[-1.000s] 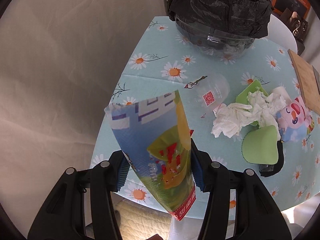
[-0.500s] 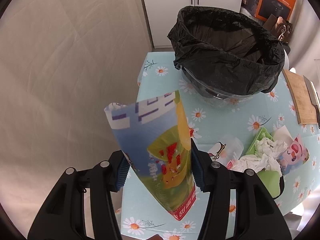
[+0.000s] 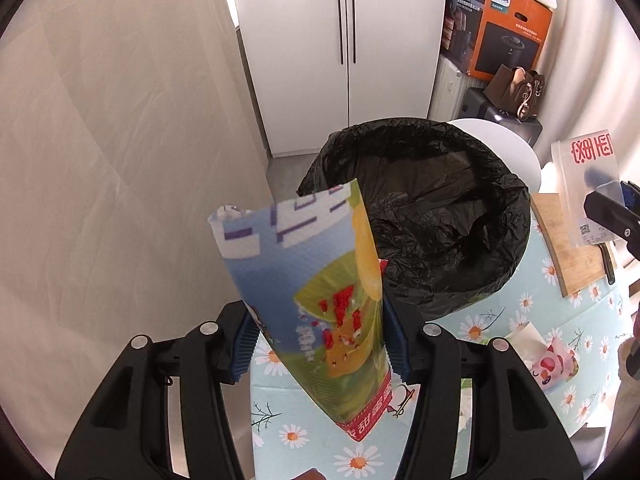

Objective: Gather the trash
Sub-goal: 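Open the left tool to drop the snack bag into the bin, then grasp the clear QR-code cup with the left tool while the right tool grasps the pink wrapper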

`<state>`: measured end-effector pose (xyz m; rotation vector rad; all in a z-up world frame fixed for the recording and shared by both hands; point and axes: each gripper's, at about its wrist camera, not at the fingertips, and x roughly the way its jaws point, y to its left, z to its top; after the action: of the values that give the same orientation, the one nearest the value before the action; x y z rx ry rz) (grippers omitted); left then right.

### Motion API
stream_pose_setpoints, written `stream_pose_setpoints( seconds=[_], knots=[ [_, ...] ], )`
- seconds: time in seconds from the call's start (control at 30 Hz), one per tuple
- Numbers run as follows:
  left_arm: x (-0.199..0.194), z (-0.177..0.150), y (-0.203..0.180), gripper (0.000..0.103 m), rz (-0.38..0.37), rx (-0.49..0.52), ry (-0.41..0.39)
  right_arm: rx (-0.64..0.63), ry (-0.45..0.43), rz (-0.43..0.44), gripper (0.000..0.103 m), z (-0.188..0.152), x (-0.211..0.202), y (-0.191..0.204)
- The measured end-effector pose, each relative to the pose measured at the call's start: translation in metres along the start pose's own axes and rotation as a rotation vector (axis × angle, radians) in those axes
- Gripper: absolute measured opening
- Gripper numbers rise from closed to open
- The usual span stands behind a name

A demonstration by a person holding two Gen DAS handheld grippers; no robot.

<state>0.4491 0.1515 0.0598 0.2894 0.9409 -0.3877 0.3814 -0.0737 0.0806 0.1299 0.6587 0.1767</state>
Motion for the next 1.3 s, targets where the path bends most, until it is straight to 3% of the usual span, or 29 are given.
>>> stream_pose_setpoints(
  seconds=[0.2, 0.43, 0.47, 0.57, 0.67, 0.93, 1.3],
  knots=[
    [0.01, 0.039, -0.014, 0.054, -0.062, 0.047, -0.065, -0.023, -0.003, 0.02, 0.06, 0.021, 0.019, -0.002],
    [0.03, 0.069, -0.021, 0.055, -0.063, 0.097, -0.089, -0.034, 0.026, 0.043, 0.064, 0.028, 0.053, -0.008],
    [0.032, 0.072, -0.022, 0.058, -0.071, 0.098, -0.094, -0.033, 0.029, 0.048, 0.066, 0.029, 0.056, -0.009],
    [0.037, 0.079, -0.016, 0.096, -0.138, 0.054, -0.109, -0.048, 0.014, 0.033, 0.081, 0.029, 0.062, -0.007],
    [0.038, 0.08, -0.008, 0.097, -0.159, -0.004, -0.113, -0.061, 0.002, 0.008, 0.086, 0.025, 0.06, -0.003],
    [0.039, 0.062, -0.003, 0.097, -0.021, 0.043, -0.1, -0.061, 0.0, -0.032, 0.088, 0.019, 0.046, -0.005],
    [0.029, 0.036, -0.004, 0.097, -0.018, 0.075, -0.093, -0.037, 0.015, -0.081, 0.088, 0.003, 0.022, -0.009]
  ],
)
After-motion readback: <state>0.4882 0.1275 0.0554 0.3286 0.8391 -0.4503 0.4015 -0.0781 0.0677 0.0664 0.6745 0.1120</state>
